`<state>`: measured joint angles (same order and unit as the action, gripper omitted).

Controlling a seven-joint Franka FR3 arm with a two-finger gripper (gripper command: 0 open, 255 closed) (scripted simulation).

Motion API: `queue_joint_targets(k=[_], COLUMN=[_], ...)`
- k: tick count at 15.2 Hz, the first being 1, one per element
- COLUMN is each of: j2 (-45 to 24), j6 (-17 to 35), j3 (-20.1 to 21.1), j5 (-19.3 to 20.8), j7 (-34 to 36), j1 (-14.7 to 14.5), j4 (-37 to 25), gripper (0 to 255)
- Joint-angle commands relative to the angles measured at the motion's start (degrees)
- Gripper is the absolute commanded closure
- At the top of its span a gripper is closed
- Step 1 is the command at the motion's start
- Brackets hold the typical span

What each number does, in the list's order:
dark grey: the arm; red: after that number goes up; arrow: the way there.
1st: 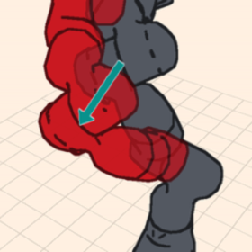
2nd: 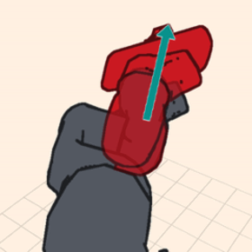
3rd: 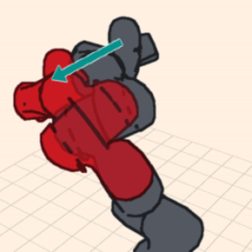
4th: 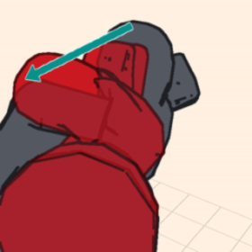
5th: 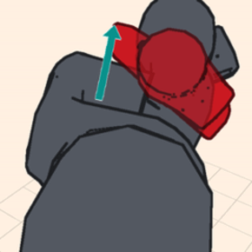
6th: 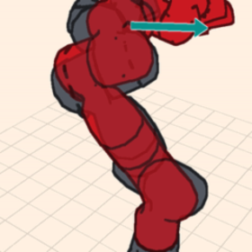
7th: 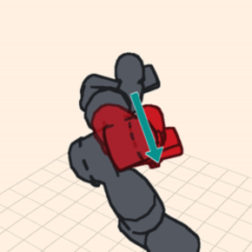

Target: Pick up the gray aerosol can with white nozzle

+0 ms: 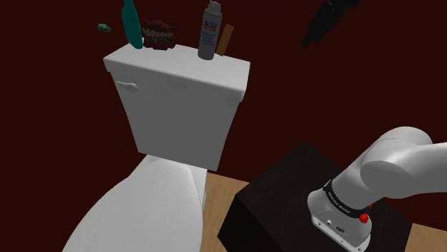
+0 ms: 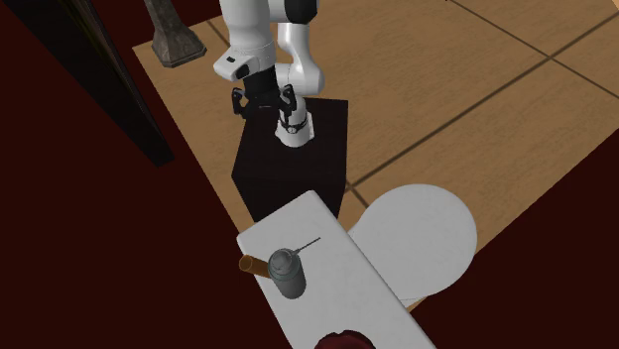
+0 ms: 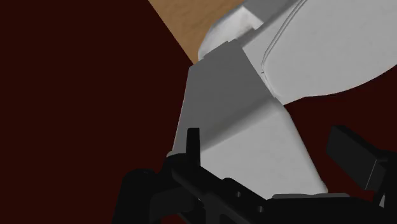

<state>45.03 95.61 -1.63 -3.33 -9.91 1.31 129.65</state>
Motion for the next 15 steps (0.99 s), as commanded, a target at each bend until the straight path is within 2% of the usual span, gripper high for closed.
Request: queue_joint_targets(k=[1, 8, 15], j2=[0.0, -11.5, -24.5], j6=[0.0, 9.5, 15.6], j3=[0.0, 6.4, 12.4], j5=[0.0, 1.0, 5.7], j7=[0.0, 8.2, 17.4], j1=[0.0, 1.0, 2.9], j4=[0.0, -6.5, -17.0], gripper=[0, 0, 0])
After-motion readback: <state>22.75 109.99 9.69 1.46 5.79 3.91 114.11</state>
